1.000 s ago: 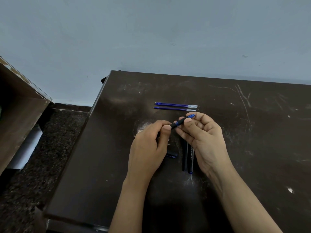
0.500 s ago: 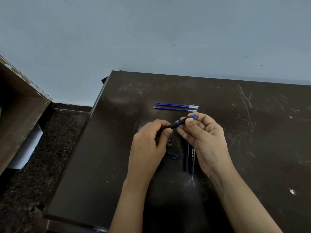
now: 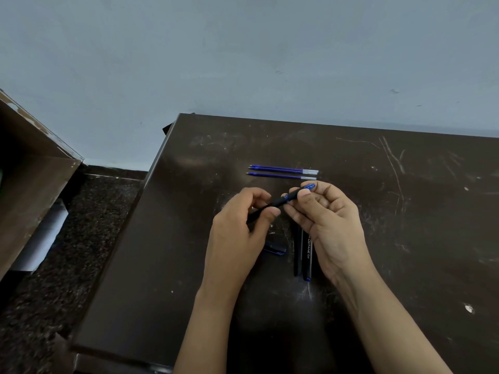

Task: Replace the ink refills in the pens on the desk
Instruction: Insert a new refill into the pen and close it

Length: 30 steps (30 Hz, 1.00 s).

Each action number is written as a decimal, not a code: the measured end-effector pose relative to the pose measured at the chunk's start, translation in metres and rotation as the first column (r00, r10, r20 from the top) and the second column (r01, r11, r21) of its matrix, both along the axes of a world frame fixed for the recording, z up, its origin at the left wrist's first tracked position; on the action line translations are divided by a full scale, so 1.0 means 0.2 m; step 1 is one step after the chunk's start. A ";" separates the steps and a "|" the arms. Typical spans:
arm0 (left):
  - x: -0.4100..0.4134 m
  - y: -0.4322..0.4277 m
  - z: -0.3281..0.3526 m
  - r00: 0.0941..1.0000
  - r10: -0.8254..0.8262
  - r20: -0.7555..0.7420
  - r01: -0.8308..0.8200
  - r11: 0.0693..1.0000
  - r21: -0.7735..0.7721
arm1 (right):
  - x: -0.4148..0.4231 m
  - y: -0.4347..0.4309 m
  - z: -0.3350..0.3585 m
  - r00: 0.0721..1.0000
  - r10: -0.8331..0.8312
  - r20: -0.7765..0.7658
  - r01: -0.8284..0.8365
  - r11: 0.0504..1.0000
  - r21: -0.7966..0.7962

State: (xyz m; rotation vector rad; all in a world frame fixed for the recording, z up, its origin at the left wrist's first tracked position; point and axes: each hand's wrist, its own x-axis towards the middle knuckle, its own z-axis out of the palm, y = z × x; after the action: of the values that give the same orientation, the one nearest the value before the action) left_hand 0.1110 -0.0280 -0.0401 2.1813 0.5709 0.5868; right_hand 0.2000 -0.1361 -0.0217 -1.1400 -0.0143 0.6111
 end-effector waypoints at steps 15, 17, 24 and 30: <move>-0.01 0.00 0.00 0.999 -0.006 -0.037 0.007 0.999 0.040 | -0.02 0.01 0.01 1.000 0.015 -0.007 -0.015 1.000 -0.011; 0.00 0.00 0.00 0.999 0.000 -0.033 0.001 1.000 0.026 | -0.02 0.01 0.01 1.000 0.010 -0.014 -0.010 1.000 -0.002; -0.01 -0.01 0.00 0.997 0.004 -0.071 -0.001 0.999 0.034 | -0.02 0.02 0.01 1.000 0.014 -0.017 -0.014 1.000 -0.010; -0.01 -0.01 0.02 0.998 -0.004 -0.068 0.003 1.000 -0.004 | -0.02 0.02 0.01 1.000 0.022 -0.011 -0.022 1.000 -0.004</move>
State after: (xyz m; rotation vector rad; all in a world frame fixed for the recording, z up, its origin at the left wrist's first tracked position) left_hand 0.1093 -0.0303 -0.0357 2.2046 0.6039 0.5105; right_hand 0.1951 -0.1325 -0.0200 -1.1421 -0.0165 0.6369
